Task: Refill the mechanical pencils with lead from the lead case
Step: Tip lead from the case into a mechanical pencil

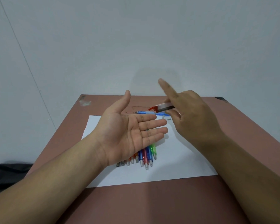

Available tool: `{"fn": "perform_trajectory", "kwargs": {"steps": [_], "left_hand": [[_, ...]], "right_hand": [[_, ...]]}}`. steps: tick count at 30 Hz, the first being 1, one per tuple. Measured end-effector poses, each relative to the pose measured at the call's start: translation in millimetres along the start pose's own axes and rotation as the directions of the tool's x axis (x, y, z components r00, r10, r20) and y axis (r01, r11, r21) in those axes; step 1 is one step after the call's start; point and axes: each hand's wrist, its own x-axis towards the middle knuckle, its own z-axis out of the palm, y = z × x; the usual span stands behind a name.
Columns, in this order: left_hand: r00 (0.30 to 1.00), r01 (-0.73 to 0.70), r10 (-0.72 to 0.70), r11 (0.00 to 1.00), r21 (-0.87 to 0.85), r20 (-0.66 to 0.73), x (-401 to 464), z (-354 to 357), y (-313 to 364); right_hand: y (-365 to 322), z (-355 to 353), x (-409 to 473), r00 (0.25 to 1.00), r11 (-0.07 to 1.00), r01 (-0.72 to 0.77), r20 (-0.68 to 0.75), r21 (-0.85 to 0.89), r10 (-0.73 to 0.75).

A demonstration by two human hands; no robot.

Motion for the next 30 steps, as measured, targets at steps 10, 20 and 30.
{"fn": "perform_trajectory", "kwargs": {"steps": [10, 20, 30], "left_hand": [[1.000, -0.001, 0.001, 1.000, -0.013, -0.012, -1, 1, 0], [0.999, -0.007, 0.007, 1.000, -0.023, -0.035, -1, 0, 0], [0.830, -0.199, 0.507, 0.659, 0.725, -0.233, 6, 0, -8]], "right_hand": [[0, -1, 1, 1.000, 1.000, 0.011, -0.014, -0.002, -0.011], [11, 3, 0, 0.993, 0.993, 0.121, -0.012, 0.005, -0.121], [9, 2, -3, 0.998, 0.998, 0.069, 0.005, 0.015, -0.069]]}}
